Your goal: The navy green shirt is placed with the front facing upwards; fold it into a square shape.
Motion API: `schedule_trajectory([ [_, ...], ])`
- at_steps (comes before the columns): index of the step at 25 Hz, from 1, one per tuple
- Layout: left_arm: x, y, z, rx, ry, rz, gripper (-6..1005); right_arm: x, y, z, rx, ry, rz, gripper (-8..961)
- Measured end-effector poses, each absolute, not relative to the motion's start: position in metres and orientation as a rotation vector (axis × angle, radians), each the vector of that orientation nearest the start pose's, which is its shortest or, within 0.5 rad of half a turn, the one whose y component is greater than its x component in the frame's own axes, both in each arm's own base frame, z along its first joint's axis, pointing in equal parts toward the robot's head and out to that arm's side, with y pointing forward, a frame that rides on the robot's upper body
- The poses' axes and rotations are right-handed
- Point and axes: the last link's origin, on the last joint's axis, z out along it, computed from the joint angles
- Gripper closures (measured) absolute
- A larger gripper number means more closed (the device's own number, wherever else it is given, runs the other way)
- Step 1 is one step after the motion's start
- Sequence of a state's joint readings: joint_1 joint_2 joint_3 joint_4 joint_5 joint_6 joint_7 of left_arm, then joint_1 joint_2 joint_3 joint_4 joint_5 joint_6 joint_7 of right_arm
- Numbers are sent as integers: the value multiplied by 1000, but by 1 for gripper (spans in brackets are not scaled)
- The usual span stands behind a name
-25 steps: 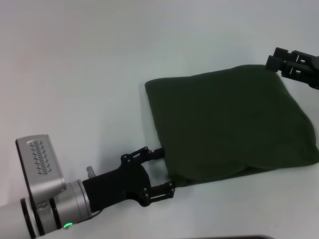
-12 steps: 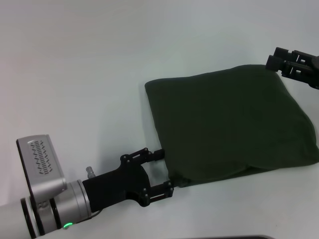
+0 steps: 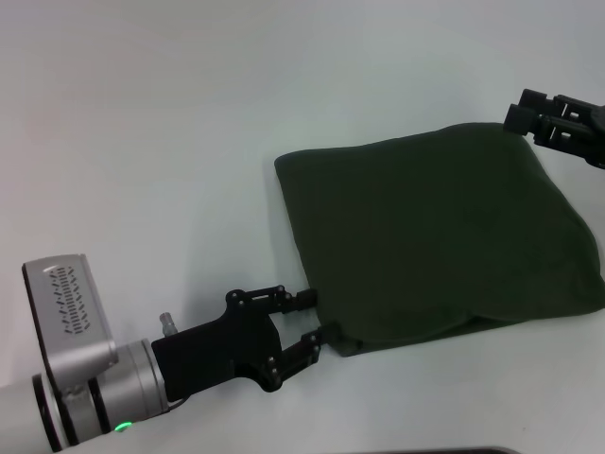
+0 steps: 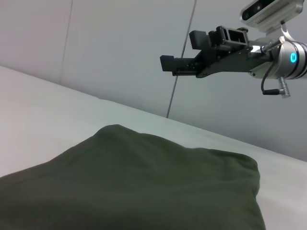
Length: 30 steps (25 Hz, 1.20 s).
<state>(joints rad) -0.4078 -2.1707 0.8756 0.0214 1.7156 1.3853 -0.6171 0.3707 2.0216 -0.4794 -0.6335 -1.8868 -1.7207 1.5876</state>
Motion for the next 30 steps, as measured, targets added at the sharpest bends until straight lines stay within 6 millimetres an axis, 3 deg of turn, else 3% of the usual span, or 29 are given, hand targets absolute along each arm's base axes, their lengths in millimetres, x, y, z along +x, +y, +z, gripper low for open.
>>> schedule_trajectory([
  [19, -280, 207, -135, -2730, -555, -849, 998, 309, 289, 56, -2397, 1040, 1032, 205],
  [30, -283, 212, -125, -2721, -542, -868, 998, 309, 290, 56, -2399, 1036, 1032, 206],
])
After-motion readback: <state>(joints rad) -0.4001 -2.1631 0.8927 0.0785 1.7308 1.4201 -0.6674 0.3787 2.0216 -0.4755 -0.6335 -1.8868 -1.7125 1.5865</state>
